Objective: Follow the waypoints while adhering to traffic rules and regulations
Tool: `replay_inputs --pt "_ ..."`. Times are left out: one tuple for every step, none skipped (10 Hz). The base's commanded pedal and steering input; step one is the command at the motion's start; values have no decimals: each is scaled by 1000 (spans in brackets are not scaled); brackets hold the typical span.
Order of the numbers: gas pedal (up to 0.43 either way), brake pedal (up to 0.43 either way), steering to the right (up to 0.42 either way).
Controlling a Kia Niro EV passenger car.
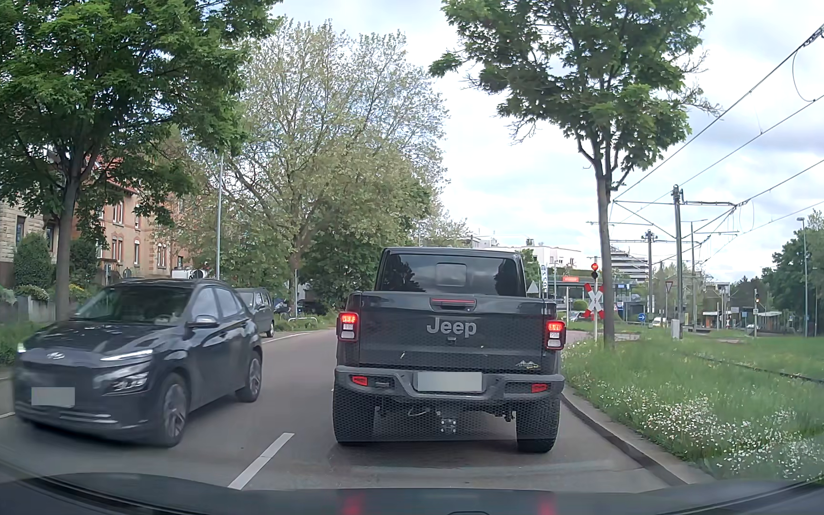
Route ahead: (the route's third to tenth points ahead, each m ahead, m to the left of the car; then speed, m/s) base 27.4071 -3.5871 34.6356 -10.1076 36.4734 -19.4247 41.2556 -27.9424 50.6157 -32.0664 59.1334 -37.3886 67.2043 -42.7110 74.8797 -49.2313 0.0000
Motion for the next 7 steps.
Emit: replay_inputs --pt "0 0 -13" --pt "0 0 -12" --pt "0 0 -13" --pt "0 0 -13" --pt "0 0 -13" --pt "0 0 -13" --pt "0 0 -13"
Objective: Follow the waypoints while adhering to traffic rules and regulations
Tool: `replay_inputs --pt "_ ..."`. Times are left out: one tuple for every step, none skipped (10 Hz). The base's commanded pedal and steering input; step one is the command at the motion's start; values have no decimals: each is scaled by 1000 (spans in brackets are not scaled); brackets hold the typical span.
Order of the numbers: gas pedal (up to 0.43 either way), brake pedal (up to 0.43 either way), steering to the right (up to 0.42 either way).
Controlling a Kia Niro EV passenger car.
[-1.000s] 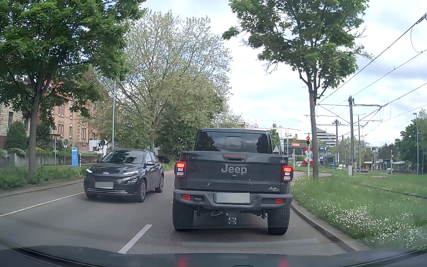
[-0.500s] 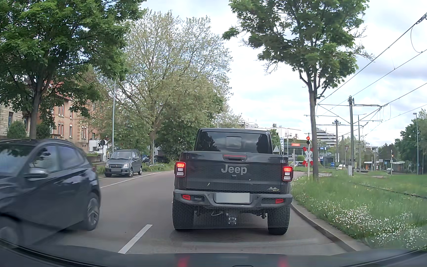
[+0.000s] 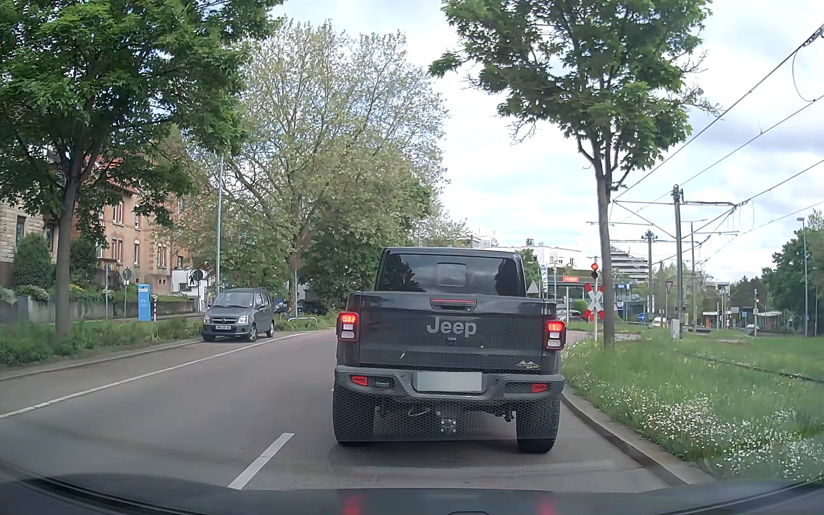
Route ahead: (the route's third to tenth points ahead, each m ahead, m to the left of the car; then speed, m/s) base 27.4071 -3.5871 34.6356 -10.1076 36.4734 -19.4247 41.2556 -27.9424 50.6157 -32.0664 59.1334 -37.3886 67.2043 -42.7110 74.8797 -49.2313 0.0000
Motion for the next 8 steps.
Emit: replay_inputs --pt "0 0 -12" --pt "0 0 -13" --pt "0 0 -13" --pt "0 0 -13" --pt "0 0 -13" --pt "0 0 -12" --pt "0 0 -13" --pt "0 0 -12"
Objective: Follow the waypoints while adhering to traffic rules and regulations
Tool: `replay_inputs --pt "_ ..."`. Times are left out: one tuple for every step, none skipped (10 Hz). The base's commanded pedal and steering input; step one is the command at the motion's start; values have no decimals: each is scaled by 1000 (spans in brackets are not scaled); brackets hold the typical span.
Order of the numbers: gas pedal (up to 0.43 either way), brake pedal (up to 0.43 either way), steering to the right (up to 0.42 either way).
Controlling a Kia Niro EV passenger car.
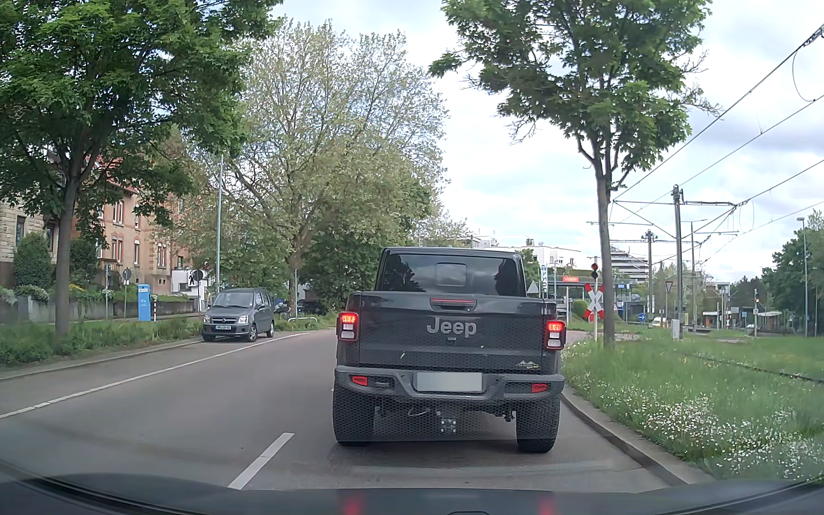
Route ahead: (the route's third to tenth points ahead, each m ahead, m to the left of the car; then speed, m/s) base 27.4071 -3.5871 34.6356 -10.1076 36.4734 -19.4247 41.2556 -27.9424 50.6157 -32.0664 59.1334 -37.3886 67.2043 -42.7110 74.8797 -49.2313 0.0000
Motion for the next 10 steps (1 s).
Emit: replay_inputs --pt "0 0 -13" --pt "0 0 -13" --pt "0 0 -13" --pt "0 0 -13" --pt "0 0 -12" --pt "0 0 -13" --pt "0 0 -13" --pt "0 0 -13" --pt "0 0 -13" --pt "0 0 -13"
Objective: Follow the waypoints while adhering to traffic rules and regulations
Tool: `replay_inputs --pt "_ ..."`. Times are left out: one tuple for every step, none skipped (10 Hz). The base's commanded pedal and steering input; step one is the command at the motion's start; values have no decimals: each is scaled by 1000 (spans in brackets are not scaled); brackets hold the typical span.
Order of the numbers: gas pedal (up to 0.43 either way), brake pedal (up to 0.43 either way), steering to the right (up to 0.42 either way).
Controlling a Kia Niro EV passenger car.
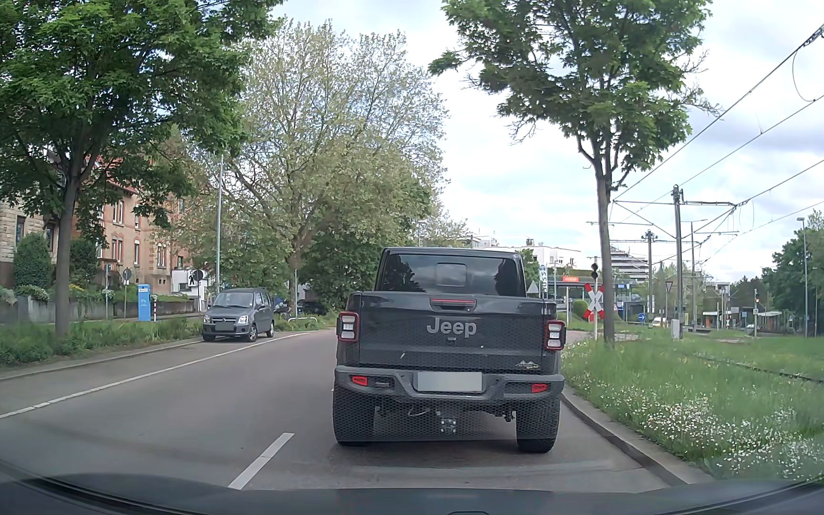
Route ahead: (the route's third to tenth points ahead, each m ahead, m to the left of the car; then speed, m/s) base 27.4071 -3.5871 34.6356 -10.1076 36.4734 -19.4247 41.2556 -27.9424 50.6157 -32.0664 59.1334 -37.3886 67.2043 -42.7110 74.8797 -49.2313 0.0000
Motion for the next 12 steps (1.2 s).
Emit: replay_inputs --pt "0 0 -13" --pt "0 0 -13" --pt "0 0 -13" --pt "0 0 -13" --pt "0 0 -12" --pt "0 0 -13" --pt "0 0 -13" --pt "0 0 -13" --pt "28 0 -13" --pt "79 0 -13" --pt "118 0 -13" --pt "138 0 -13"
